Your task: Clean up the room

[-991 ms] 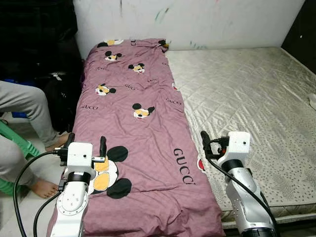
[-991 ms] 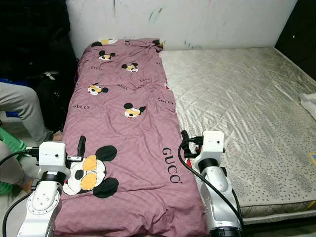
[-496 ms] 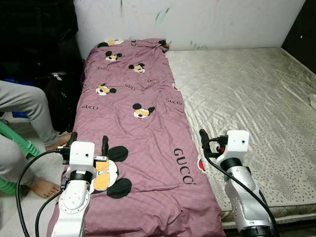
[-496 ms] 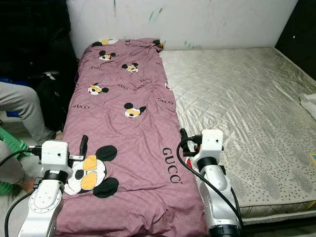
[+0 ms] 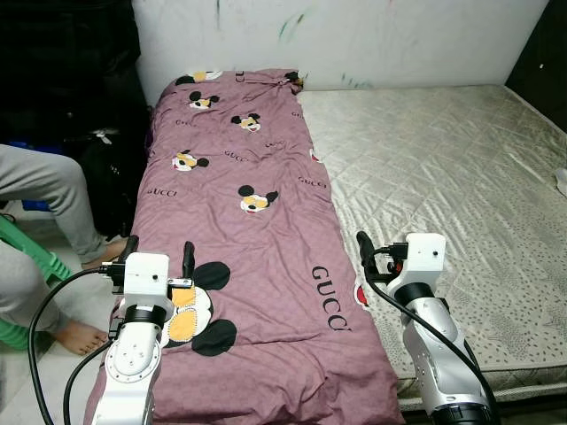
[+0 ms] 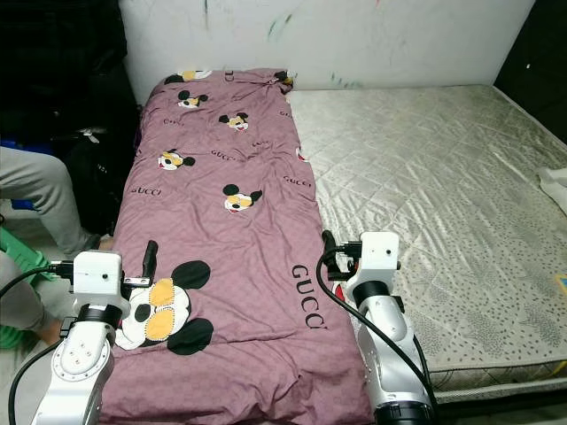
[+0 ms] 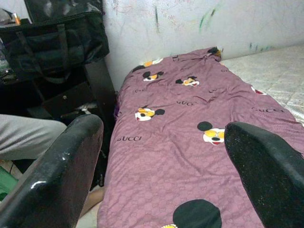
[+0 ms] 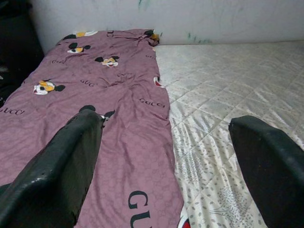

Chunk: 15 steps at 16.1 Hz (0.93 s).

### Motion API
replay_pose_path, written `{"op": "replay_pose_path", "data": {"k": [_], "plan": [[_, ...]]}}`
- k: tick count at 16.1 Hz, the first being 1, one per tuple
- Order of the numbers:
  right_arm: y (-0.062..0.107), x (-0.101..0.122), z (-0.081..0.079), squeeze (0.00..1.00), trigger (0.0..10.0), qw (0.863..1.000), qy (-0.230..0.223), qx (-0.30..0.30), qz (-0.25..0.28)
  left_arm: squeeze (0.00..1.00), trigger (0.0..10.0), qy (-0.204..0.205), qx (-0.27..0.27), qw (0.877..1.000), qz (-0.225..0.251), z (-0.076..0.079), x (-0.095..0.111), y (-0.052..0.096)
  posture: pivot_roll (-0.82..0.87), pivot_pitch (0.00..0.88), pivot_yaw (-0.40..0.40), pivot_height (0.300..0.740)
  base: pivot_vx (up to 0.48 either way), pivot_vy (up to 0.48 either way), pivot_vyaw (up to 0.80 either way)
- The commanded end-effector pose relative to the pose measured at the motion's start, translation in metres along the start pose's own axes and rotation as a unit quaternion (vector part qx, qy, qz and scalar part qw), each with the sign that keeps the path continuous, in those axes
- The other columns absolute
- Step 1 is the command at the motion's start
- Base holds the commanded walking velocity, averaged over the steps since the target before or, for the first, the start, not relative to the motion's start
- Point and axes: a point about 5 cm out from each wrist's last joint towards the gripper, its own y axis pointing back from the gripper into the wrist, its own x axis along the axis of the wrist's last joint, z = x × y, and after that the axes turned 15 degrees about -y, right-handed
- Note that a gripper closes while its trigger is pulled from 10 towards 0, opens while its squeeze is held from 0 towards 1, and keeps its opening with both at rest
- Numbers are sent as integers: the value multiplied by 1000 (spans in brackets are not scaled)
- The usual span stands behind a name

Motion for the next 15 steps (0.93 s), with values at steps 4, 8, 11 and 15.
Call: {"op": "replay_pose_path", "data": {"k": [4, 8, 11, 15], "plan": [[0, 0, 1, 0, 10000, 1000, 2, -3, 3, 0, 10000, 0, -1, 1000, -3, -1, -1, 0, -93, 0, 15, 740, 0, 0, 0], [-1, 0, 2, 0, 10000, 1000, 2, -3, 3, 0, 10000, 1, -1, 1000, -2, -1, -1, 0, -93, 0, 16, 740, 0, 0, 0], [-2, 1, 1, 0, 10000, 1000, 2, -2, 4, 0, 10000, 1, 0, 1000, -2, 0, -1, -1, -94, 0, 16, 740, 0, 0, 0], [-3, 1, 1, 0, 10000, 1000, 2, -2, 6, 0, 10000, 1, 0, 1000, 0, 0, -1, -2, -93, 0, 17, 740, 0, 0, 0]]}}
